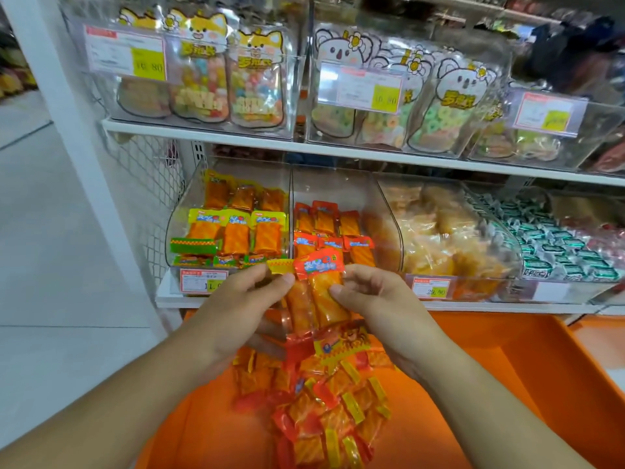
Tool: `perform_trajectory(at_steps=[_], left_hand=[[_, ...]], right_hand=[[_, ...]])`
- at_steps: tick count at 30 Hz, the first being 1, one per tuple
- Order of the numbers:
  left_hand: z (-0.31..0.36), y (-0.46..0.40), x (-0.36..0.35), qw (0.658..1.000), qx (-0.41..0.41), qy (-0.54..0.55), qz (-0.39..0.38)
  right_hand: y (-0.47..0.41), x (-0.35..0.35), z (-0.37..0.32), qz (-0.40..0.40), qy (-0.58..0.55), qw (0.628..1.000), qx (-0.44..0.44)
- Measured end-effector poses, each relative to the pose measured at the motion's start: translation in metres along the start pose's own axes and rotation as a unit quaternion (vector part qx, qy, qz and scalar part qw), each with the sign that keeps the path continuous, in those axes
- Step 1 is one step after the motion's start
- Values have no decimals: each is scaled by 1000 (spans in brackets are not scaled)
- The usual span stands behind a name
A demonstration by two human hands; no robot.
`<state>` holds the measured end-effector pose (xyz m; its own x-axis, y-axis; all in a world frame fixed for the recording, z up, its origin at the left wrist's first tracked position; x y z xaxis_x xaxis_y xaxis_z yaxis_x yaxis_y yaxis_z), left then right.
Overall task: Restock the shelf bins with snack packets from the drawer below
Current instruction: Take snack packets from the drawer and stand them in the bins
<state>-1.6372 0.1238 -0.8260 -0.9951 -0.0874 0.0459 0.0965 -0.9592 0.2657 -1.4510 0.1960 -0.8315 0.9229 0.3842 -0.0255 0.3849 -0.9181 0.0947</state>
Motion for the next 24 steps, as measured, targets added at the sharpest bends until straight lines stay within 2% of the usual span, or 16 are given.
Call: perform_trajectory(at_steps=[3, 6, 9, 16, 20, 24], left_hand=[[-2, -3, -8, 991, 38, 99, -78], [-6, -4, -9, 984, 36, 145, -100], [-12, 0, -13, 987, 8, 127, -93], [-23, 4, -12, 994, 30, 80, -69], [-21, 7, -11, 991, 36, 105, -75], [-15, 7, -6, 996, 14, 87, -29]], right_hand=[[-5, -3, 5, 9, -14, 1000, -9], [-5, -6, 7, 4, -37, 999, -4], [1, -13, 7, -6, -61, 998, -3], [15, -13, 2, -4, -15, 1000, 3], [20, -9, -2, -5, -25, 1000, 4], [20, 2, -6, 26, -47, 998, 14]])
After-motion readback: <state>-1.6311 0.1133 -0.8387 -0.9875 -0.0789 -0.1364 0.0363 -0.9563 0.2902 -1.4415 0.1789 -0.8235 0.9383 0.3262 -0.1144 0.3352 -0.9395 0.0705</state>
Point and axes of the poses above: each hand's wrist, its own y-axis away from the middle knuckle, its own x-axis out of the back of the hand, z = x × y, the point moved 7 cm from there along -y, towards the middle knuckle, and after that the axes turned 8 degrees about -y, right-handed, at the moved point
